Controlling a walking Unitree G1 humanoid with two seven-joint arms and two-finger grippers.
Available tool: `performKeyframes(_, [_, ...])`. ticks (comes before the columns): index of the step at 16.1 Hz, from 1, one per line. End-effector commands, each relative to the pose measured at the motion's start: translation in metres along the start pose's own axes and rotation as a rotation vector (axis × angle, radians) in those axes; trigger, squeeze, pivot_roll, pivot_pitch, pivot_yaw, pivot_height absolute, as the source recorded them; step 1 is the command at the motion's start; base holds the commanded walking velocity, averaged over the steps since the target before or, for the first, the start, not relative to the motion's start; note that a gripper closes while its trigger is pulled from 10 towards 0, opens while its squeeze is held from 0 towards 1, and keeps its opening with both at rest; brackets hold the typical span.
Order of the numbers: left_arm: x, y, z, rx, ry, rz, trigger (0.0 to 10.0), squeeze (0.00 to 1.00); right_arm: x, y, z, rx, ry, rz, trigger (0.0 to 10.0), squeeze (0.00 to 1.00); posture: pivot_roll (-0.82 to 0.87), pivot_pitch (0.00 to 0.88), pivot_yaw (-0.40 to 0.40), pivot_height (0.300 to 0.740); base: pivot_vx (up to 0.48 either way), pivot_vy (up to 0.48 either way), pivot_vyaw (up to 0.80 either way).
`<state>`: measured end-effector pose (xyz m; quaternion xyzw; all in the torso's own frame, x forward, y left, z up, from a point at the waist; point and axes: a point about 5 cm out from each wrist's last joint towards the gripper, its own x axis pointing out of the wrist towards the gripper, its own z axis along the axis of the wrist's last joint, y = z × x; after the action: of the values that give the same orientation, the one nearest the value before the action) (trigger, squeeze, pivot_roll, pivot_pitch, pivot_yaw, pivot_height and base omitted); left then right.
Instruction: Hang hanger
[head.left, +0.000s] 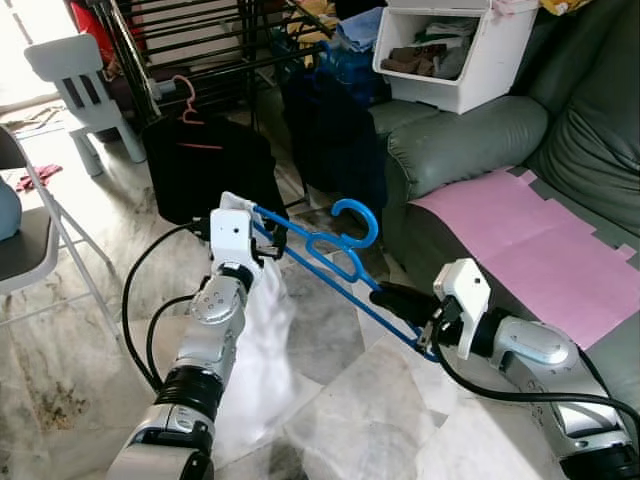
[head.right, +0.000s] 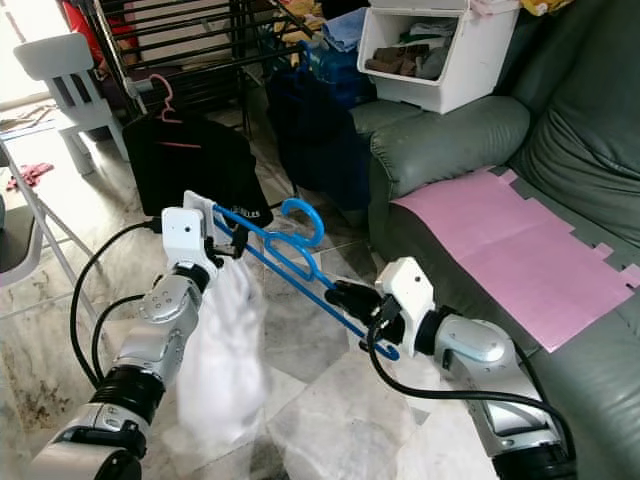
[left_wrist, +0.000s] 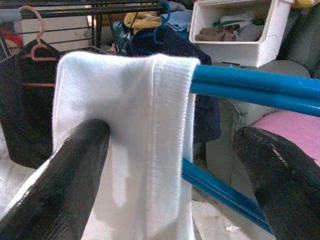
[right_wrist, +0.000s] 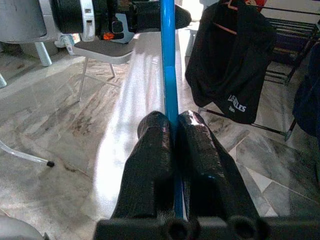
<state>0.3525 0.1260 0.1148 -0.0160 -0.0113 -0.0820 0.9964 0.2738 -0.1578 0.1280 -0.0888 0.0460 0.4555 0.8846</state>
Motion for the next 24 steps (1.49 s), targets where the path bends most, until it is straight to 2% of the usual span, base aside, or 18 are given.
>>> performKeyframes(1, [0.0, 0.007, 0.002, 0.009, -0.007, 0.0, 1.5, 0.0, 0.0, 0.001, 0.012, -0.043, -0.045, 0.011, 10.0, 0.0, -0.18, 0.0, 0.053, 0.74, 0.0, 0.0, 0.0])
performKeyframes(2, [-0.001, 0.007, 0.002, 0.007, -0.008, -0.007, 0.0, 0.0, -0.001, 0.001, 0.012, -0.043, -0.043, 0.009, 10.0, 0.0, -0.18, 0.0, 0.053, 0.74, 0.0, 0.0, 0.0])
performKeyframes(5, [-0.007, 0.012, 0.004, 0.029, -0.026, -0.052, 0.0, 0.0, -0.002, -0.003, 0.01, -0.056, -0.03, -0.015, 10.0, 0.0, -0.17, 0.0, 0.053, 0.74, 0.0, 0.0, 0.0])
performKeyframes(8, [-0.009, 0.017, 0.001, 0.029, -0.013, -0.042, 0.0, 0.0, 0.0, -0.002, 0.01, -0.056, -0.034, -0.012, 10.0, 0.0, -0.17, 0.0, 0.051, 0.74, 0.0, 0.0, 0.0])
performKeyframes(16, [-0.005, 0.009, -0.002, 0.01, 0.002, -0.055, 0.0, 0.0, 0.0, 0.001, 0.015, -0.066, -0.04, 0.02, 10.0, 0.0, -0.19, 0.0, 0.051, 0.74, 0.0, 0.0, 0.0])
performKeyframes(24, [-0.006, 0.017, -0.002, 0.013, -0.004, -0.056, 0.0, 0.0, -0.003, 0.001, 0.014, -0.064, -0.033, 0.031, 10.0, 0.0, -0.19, 0.0, 0.05, 0.74, 0.0, 0.0, 0.0])
